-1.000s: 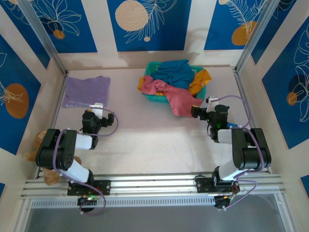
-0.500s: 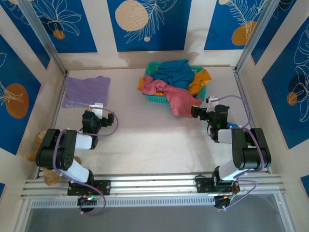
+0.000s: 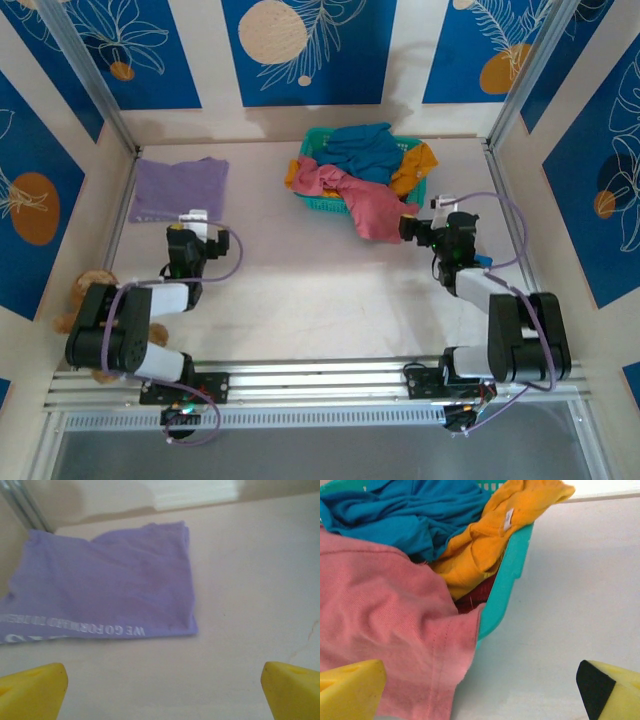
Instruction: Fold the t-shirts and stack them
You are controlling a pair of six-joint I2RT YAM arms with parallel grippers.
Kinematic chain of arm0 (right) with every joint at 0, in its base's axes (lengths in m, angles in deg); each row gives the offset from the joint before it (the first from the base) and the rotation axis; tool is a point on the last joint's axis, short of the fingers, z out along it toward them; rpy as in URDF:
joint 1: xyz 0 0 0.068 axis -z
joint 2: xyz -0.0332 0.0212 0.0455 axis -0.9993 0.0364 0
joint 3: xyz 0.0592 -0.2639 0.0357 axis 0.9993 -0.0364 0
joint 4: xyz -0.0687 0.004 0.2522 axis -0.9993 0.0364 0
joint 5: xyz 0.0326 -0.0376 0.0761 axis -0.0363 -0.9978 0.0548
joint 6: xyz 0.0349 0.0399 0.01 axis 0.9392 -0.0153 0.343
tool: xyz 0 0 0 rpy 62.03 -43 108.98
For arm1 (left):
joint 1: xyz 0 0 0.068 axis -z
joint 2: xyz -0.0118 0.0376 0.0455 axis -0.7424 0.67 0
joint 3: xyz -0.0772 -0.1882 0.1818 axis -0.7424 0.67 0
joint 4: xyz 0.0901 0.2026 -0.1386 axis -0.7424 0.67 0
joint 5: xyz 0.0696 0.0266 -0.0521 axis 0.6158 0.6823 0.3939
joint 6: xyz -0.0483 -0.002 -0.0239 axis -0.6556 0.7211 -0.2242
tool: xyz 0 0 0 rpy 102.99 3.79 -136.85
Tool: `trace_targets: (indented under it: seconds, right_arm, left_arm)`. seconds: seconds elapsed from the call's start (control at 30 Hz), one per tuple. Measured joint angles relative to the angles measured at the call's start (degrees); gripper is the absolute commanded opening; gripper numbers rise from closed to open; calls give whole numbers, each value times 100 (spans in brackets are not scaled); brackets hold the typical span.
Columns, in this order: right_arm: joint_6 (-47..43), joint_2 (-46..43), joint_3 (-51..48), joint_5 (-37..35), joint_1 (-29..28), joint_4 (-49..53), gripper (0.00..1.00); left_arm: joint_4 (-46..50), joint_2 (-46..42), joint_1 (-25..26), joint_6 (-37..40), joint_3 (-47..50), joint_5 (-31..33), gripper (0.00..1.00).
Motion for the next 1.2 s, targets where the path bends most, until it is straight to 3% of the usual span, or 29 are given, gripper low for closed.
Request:
trace_targets:
  seconds: [0.13, 0.27, 0.4, 0.5, 0.7, 0.9, 1.2]
  right_arm:
    - [105, -608, 413, -339, -83, 1167, 99]
    - [295, -1067, 905, -579, -122, 2455, 99]
    - [538, -1351, 1580, -507, -140, 3681, 99]
    - [654, -1187, 2312, -216, -184, 4422, 99]
    - [649, 76, 4035, 262, -415, 5569, 99]
    - [538, 1526, 5431, 911, -461, 6509, 99]
    - [251, 3563, 7381, 1598, -498, 7602, 99]
  left_arm:
    - [1215, -964, 22, -223, -439, 225, 99]
    - [2669, -1401, 24, -645, -1250, 72, 99]
    - [3862, -1370, 61, -1445, -2098, -667, 99]
    - [4201, -1158, 267, -2168, -2404, -1213, 99]
    - [4164, -411, 955, -3477, -2455, -1888, 99]
    - [3449, 273, 1585, -4485, -2500, -2153, 99]
    - [2253, 1633, 1880, -5541, -2868, -2822, 99]
